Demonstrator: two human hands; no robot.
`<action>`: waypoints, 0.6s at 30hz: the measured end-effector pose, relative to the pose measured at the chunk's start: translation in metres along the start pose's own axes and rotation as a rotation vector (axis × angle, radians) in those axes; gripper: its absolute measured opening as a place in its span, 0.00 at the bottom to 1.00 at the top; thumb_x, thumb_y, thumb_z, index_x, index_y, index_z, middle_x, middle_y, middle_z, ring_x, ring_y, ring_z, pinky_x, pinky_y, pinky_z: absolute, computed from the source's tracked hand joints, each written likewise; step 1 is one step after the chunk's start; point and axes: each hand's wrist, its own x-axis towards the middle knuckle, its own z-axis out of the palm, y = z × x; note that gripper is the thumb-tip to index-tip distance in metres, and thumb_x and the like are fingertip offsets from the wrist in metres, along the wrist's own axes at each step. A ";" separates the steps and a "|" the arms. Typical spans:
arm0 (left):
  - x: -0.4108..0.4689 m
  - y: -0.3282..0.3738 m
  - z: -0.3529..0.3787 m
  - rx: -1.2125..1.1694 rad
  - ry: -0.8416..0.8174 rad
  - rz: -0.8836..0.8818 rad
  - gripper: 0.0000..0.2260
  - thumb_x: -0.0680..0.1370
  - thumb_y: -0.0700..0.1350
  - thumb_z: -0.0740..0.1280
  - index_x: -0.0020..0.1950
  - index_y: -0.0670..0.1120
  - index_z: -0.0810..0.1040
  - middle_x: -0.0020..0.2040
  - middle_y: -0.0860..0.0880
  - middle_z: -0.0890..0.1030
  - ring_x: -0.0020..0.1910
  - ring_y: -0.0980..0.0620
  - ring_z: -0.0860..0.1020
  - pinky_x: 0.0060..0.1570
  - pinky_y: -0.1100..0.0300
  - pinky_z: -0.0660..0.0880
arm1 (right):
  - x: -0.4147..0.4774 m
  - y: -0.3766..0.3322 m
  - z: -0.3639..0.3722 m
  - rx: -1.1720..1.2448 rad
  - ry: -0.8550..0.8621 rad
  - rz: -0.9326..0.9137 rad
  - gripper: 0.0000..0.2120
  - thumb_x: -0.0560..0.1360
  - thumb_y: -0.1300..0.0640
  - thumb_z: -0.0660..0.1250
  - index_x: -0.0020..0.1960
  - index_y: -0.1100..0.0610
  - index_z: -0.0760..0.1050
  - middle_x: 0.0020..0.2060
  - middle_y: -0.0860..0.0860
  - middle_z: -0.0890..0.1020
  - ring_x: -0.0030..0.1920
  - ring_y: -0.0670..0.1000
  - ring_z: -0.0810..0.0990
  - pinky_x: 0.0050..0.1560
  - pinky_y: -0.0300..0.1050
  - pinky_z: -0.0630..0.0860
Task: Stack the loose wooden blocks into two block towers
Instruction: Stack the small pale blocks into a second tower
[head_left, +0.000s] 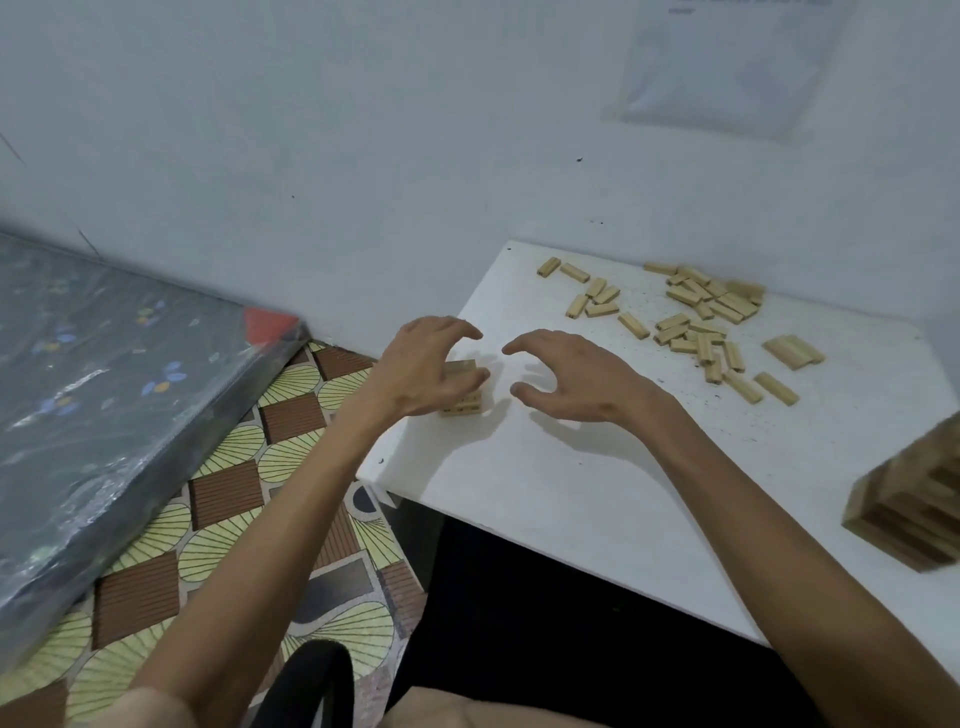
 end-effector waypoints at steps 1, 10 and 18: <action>0.002 0.000 -0.001 0.009 -0.031 -0.011 0.29 0.74 0.65 0.62 0.69 0.50 0.77 0.68 0.50 0.79 0.68 0.48 0.74 0.70 0.50 0.67 | -0.004 0.002 0.000 -0.002 -0.001 0.009 0.25 0.81 0.42 0.65 0.75 0.45 0.68 0.74 0.42 0.71 0.72 0.47 0.69 0.63 0.43 0.67; -0.003 0.002 0.000 0.007 -0.110 -0.016 0.31 0.74 0.67 0.61 0.71 0.50 0.75 0.69 0.51 0.78 0.68 0.49 0.74 0.65 0.53 0.69 | -0.018 0.007 0.005 -0.004 -0.006 0.039 0.24 0.80 0.42 0.66 0.74 0.46 0.70 0.73 0.43 0.72 0.70 0.48 0.72 0.61 0.44 0.69; 0.019 0.031 0.014 0.048 -0.124 0.109 0.28 0.76 0.65 0.61 0.71 0.51 0.75 0.68 0.52 0.79 0.66 0.49 0.75 0.66 0.53 0.69 | -0.045 0.026 -0.004 -0.056 0.012 0.133 0.24 0.81 0.43 0.65 0.75 0.47 0.69 0.74 0.43 0.71 0.72 0.48 0.69 0.62 0.45 0.69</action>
